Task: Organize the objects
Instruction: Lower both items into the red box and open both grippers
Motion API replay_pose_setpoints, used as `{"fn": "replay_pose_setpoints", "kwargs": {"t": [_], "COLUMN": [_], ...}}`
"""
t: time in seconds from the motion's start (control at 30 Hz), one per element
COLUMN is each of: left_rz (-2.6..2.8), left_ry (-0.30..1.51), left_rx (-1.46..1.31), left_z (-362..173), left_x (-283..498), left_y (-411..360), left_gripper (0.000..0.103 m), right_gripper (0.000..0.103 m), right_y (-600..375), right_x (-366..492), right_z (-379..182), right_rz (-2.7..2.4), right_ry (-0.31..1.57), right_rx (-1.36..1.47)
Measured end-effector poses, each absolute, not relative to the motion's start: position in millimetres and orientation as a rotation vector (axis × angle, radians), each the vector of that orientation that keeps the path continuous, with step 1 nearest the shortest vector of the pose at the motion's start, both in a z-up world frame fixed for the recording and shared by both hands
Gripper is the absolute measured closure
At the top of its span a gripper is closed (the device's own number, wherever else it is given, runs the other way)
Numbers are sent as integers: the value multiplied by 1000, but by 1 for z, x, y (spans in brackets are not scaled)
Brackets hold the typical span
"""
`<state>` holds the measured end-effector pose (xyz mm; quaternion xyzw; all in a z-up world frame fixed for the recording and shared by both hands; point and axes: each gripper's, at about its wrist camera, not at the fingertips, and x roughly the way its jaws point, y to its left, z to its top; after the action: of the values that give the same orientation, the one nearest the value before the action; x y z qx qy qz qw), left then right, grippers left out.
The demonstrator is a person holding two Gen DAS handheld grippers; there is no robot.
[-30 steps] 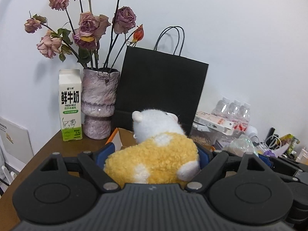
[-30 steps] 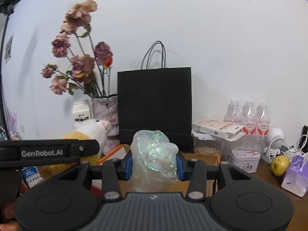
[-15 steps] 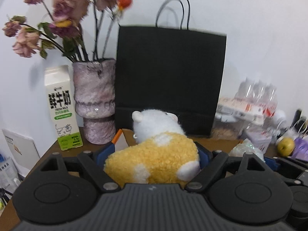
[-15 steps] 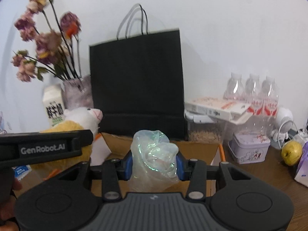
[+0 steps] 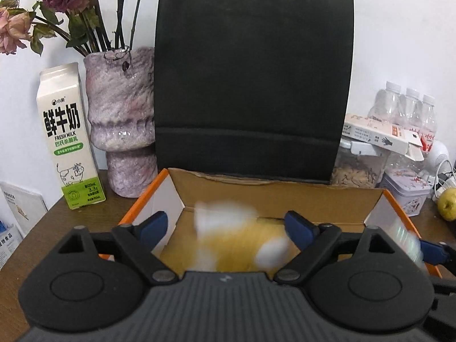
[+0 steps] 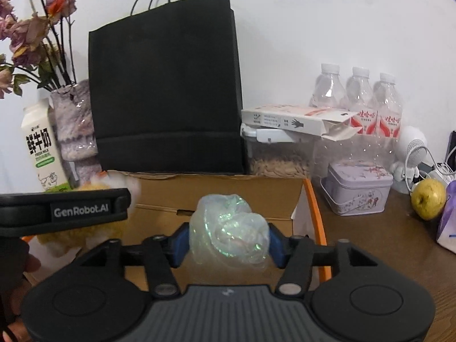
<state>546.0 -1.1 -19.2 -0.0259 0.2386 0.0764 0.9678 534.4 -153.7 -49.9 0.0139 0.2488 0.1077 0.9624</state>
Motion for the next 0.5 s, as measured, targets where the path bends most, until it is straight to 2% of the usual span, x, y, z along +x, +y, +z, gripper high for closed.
{"fn": "replay_pose_setpoints", "kwargs": {"t": [0.03,0.07,0.23,0.5], "left_rz": [155,159,163,147], "left_ry": [467,447,421,402], "left_rx": [-55,-60,-65,-83], "left_z": [-17,-16,-6,9], "left_x": [544,542,535,523], "left_y": [0,1,6,7], "left_gripper": [0,0,0,0], "right_gripper": [17,9,0,0], "right_y": [-153,-152,-150,-155], "right_x": [535,535,532,518], "right_z": [-50,-51,-47,-30], "right_rz": [224,231,239,259], "right_ry": [507,510,513,483], "right_rx": [27,25,16,34]}}
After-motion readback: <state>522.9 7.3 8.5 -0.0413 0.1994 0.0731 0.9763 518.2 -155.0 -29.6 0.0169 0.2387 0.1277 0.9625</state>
